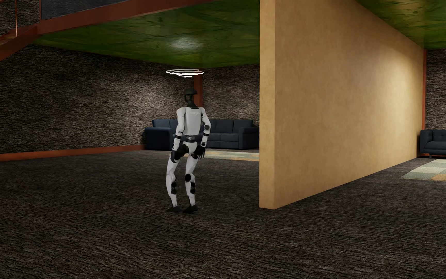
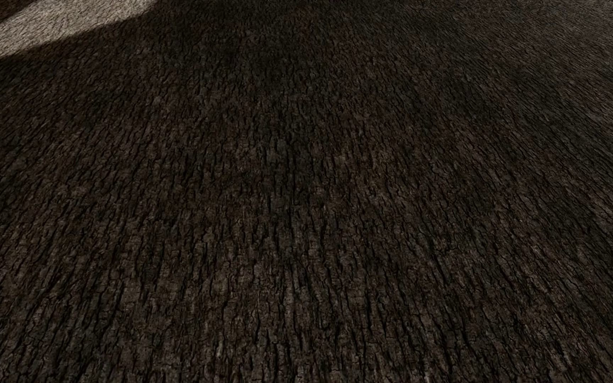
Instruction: Go around the corner
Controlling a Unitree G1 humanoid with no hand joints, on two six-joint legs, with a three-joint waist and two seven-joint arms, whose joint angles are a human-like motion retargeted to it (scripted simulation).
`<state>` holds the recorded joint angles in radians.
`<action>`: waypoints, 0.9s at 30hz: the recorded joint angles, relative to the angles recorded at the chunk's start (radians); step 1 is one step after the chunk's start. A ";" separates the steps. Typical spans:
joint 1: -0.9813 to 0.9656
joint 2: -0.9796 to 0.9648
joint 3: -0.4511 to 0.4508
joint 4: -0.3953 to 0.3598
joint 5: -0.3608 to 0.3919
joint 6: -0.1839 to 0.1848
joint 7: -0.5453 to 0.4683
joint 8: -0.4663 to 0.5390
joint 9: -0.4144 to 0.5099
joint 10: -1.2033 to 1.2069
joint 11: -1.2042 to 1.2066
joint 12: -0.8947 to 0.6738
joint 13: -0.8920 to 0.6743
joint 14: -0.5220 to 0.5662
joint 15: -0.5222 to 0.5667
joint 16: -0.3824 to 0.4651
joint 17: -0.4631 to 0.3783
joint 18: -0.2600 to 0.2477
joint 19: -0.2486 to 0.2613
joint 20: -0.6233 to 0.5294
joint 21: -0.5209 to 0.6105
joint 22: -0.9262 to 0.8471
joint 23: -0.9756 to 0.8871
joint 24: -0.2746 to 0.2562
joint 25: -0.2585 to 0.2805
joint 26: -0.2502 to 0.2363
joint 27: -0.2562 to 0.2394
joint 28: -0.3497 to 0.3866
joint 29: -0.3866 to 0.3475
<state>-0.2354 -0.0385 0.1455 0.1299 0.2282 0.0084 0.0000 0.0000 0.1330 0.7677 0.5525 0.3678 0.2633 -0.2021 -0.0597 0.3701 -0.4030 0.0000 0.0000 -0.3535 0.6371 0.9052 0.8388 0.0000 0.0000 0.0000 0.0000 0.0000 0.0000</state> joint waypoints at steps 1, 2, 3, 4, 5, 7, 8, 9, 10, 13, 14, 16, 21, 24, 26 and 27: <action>-0.002 0.051 0.012 0.005 0.000 -0.013 0.000 0.000 -0.005 -0.201 -0.017 0.024 -0.018 0.237 -0.059 0.001 -0.006 0.000 0.000 -0.012 -0.036 0.000 -0.036 0.000 0.000 0.000 0.000 0.000 0.000; -0.061 0.054 0.027 0.020 -0.016 -0.030 0.000 0.000 -0.035 -0.261 0.002 0.047 -0.037 0.540 -0.128 -0.001 -0.021 0.000 0.000 -0.001 -0.071 0.007 -0.067 0.000 0.000 0.000 0.000 0.000 0.000; -0.081 0.104 0.046 0.049 -0.017 -0.024 0.000 0.000 -0.042 -0.232 0.017 0.074 -0.049 0.629 -0.202 -0.002 -0.038 0.000 0.000 -0.009 -0.094 0.009 -0.095 0.000 0.000 0.000 0.000 0.000 0.000; -0.054 0.169 0.069 0.061 -0.015 -0.022 0.000 0.000 -0.027 -0.138 0.053 0.100 -0.055 0.507 -0.245 -0.004 -0.050 0.000 0.000 0.005 -0.101 0.003 -0.119 0.000 0.000 0.000 0.000 0.000 0.000; -0.036 0.153 0.094 0.033 -0.033 -0.043 0.000 0.000 -0.028 -0.102 0.135 0.087 -0.061 0.349 -0.207 0.000 -0.046 0.000 0.000 -0.025 -0.117 0.025 -0.127 0.000 0.000 0.000 0.000 0.000 0.000; 0.036 0.052 0.125 0.061 -0.063 -0.081 0.000 0.000 -0.001 -0.053 0.321 0.022 -0.092 0.181 0.080 0.021 0.004 0.000 0.000 -0.051 -0.112 0.062 -0.112 0.000 0.000 0.000 0.000 0.000 0.000; 0.076 -0.004 0.091 0.068 -0.090 -0.100 0.000 0.000 0.001 -0.075 0.356 -0.006 -0.108 0.139 0.195 0.036 0.029 0.000 0.000 -0.044 -0.071 0.078 -0.091 0.000 0.000 0.000 0.000 0.000 0.000; 0.114 -0.079 0.057 0.097 -0.110 -0.106 0.000 0.000 -0.002 -0.096 0.379 -0.016 -0.094 0.112 0.231 0.042 0.036 0.000 0.000 -0.001 -0.059 0.060 -0.114 0.000 0.000 0.000 0.000 0.000 0.000; 0.173 -0.137 0.026 0.130 -0.123 -0.096 0.000 0.000 -0.005 -0.112 0.374 -0.020 -0.074 0.081 0.209 0.043 0.041 0.000 0.000 0.016 -0.024 0.035 -0.117 0.000 0.000 0.000 0.000 0.000 0.000; 0.308 -0.321 -0.061 0.157 -0.201 -0.069 0.000 0.000 -0.022 -0.139 0.267 -0.020 -0.003 -0.016 0.161 0.043 0.052 0.000 0.000 0.024 0.043 -0.063 -0.034 0.000 0.000 0.000 0.000 0.000 0.000; 0.364 -0.371 -0.088 0.148 -0.224 -0.059 0.000 0.000 -0.027 -0.155 0.197 -0.026 0.029 -0.034 0.148 0.036 0.051 0.000 0.000 0.022 0.033 -0.093 -0.009 0.000 0.000 0.000 0.000 0.000 0.000; 0.459 -0.460 -0.148 0.116 -0.244 -0.042 0.000 0.000 -0.038 -0.198 0.058 -0.045 0.075 -0.086 0.052 0.036 0.033 0.000 0.000 0.017 0.087 -0.136 0.041 0.000 0.000 0.000 0.000 0.000 0.000; 0.613 -0.642 -0.318 0.132 -0.259 0.038 0.000 0.000 -0.004 -0.175 0.202 -0.146 0.149 -0.043 0.294 0.060 0.005 0.000 0.000 0.003 0.172 -0.190 0.198 0.000 0.000 0.000 0.000 0.000 0.000; 0.430 -0.537 -0.269 0.128 -0.171 0.063 0.000 0.000 -0.045 0.122 0.239 -0.106 0.175 0.185 0.110 0.050 0.010 0.000 0.000 -0.003 0.158 -0.121 0.185 0.000 0.000 0.000 0.000 0.000 0.000; 0.276 -0.343 -0.142 0.095 -0.074 0.080 0.000 0.000 -0.002 0.422 0.159 -0.073 0.125 0.087 0.031 0.042 0.007 0.000 0.000 -0.029 0.187 -0.105 0.134 0.000 0.000 0.000 0.000 0.000 0.000; 0.161 -0.240 -0.096 0.063 -0.042 0.077 0.000 0.000 0.000 0.513 0.100 -0.044 0.080 0.008 -0.016 0.035 0.004 0.000 0.000 -0.044 0.183 -0.090 0.096 0.000 0.000 0.000 0.000 0.000 0.000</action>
<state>-0.0739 -0.2781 0.0493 0.1931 0.1864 0.0850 0.0000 0.0000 0.1334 1.2804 0.6526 0.3235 0.3437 -0.1938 -0.0758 0.4051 -0.3990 0.0000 0.0000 -0.3977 0.8201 0.8149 0.9351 0.0000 0.0000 0.0000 0.0000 0.0000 0.0000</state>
